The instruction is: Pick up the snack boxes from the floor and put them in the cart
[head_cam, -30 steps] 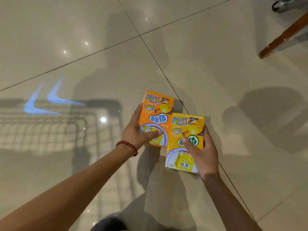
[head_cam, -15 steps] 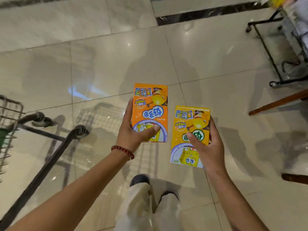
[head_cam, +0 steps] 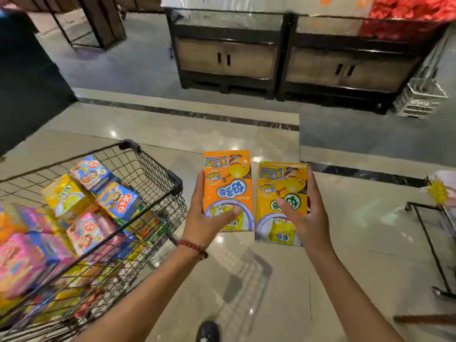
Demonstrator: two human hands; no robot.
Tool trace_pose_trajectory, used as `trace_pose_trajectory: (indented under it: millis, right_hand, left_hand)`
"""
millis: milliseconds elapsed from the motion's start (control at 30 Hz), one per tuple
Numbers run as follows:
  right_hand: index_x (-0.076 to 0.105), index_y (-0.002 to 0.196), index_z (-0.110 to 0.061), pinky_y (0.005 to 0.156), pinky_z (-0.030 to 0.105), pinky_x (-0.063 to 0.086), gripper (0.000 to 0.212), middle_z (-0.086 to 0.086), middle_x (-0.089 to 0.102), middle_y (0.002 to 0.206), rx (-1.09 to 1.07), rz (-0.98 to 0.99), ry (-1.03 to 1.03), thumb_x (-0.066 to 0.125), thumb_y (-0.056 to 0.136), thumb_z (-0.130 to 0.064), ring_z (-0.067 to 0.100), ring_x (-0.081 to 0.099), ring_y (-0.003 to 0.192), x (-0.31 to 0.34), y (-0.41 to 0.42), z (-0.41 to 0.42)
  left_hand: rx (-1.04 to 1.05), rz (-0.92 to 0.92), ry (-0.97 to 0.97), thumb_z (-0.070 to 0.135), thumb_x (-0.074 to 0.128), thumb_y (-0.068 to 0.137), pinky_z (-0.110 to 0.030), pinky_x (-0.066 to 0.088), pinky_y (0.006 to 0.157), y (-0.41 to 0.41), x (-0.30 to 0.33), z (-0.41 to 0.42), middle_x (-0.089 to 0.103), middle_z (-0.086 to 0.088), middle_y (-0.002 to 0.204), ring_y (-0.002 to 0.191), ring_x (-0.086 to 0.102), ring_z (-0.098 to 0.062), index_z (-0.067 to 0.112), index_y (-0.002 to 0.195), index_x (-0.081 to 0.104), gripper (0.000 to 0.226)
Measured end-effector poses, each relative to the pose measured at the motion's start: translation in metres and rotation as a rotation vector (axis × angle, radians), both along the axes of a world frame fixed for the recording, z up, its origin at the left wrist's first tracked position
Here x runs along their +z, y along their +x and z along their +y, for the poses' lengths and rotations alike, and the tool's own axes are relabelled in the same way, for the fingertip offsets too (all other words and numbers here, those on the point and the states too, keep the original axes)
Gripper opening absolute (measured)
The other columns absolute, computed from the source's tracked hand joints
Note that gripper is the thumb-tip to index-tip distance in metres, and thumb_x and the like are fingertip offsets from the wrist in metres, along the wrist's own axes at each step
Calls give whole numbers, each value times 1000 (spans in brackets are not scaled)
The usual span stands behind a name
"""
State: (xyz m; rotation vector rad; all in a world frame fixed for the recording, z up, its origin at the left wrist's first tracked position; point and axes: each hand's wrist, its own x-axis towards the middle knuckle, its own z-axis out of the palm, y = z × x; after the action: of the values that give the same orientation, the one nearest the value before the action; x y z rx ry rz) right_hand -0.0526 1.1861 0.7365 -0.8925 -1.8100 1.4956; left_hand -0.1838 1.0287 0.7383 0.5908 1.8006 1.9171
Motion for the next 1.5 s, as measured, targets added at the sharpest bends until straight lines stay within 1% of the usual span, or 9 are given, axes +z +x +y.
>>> trace_pose_trajectory:
  millis: [267,633,733,867,1000,1067,1233,1400,1500]
  right_hand:
    - [29,130,-69,91,45,54,86,-25,59,121,315,92,64,82,67,-43,3,63,106,71,-120,-61]
    - [27,132,-68,92,43,54,86,-22,58,123,639,53,112,79,75,-30,4,62,108,71,-281,-167]
    - [27,139,-59,91,43,54,87,-19,60,123,695,26,120,79,76,-28,3,63,106,60,-313,-187]
    - [23,137,-60,87,36,56,86,-18,57,127,793,-31,108,77,79,-26,3,62,106,37,-349,-206]
    - [26,138,-56,75,15,53,85,-24,58,120,876,-129,80,78,79,-23,-9,62,98,-1,-385,-213]
    - [26,140,-52,67,9,49,85,-24,59,115,930,-194,77,77,79,-22,-11,62,93,-22,-403,-213]
    - [20,135,-56,74,20,53,85,-25,60,108,1001,-332,122,77,79,-26,-8,61,92,-66,-429,-214]
    - [19,137,-59,85,31,51,87,-26,55,115,1026,-433,184,77,79,-30,11,59,108,-100,-439,-217]
    - [16,137,-65,88,36,53,89,-13,54,135,1018,-487,201,76,79,-33,8,59,112,-115,-438,-219]
  left_hand:
    - [286,93,19,0,83,63,-26,55,83,-74,60,-97,60,7,122,101,64,-4,47,134,25,103]
    - [588,78,-66,-7,76,70,0,43,70,-168,39,-216,45,26,119,92,52,26,34,141,22,98]
    - [636,32,-94,-3,78,70,-9,50,72,-188,18,-240,55,12,122,103,60,0,44,136,22,98]
    - [694,-54,-134,4,79,71,-29,55,82,-207,-8,-262,55,10,125,106,60,-10,54,132,20,98]
    - [744,-87,-221,9,83,69,-9,50,77,-223,-37,-269,52,16,127,104,58,7,47,137,21,100]
    - [774,-127,-263,7,81,71,-6,48,73,-230,-56,-269,53,12,127,107,57,-2,48,135,20,97]
    - [827,-282,-366,37,88,57,-28,53,89,-233,-97,-269,51,2,137,120,55,-16,66,128,21,101]
    - [825,-403,-380,4,82,70,-2,45,71,-235,-127,-268,53,-2,128,106,55,-9,33,141,22,98]
    - [791,-454,-386,31,86,61,-14,50,82,-234,-142,-270,55,5,127,111,57,-10,48,134,25,97]
